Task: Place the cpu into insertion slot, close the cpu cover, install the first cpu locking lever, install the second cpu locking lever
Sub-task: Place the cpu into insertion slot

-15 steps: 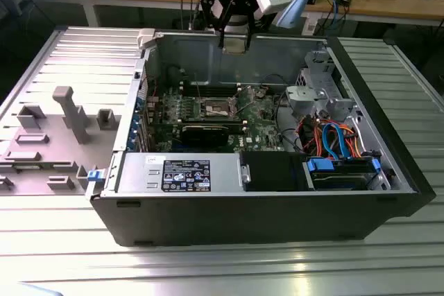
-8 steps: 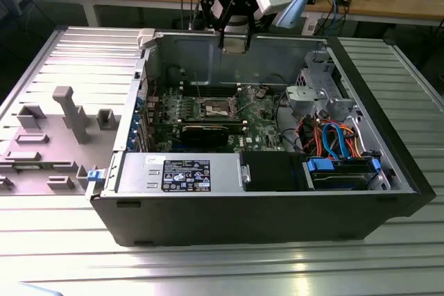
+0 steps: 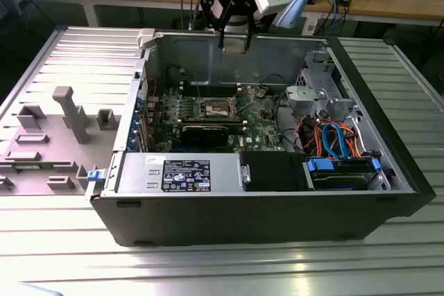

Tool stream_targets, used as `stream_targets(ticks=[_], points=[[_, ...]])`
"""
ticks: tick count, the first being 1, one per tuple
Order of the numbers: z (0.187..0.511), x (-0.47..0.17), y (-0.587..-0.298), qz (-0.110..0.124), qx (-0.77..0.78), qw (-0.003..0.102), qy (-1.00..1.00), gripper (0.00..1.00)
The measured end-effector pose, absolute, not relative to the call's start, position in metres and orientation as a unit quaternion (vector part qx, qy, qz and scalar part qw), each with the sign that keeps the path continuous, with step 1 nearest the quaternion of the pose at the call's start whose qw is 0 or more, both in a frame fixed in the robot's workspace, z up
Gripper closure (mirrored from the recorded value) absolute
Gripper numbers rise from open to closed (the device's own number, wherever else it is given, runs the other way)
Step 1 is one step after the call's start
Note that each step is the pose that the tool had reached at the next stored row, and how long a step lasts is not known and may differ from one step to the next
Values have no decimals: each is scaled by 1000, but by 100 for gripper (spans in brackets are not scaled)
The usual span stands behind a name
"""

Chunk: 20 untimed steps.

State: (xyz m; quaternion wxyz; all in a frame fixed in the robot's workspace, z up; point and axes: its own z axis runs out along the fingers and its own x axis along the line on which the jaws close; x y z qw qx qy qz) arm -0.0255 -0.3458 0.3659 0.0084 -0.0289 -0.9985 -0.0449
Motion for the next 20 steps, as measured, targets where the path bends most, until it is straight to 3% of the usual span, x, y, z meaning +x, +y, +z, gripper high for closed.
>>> stream_targets(ticks=[20], points=[[366,-26,-346,-45,-42,8,-998,45]])
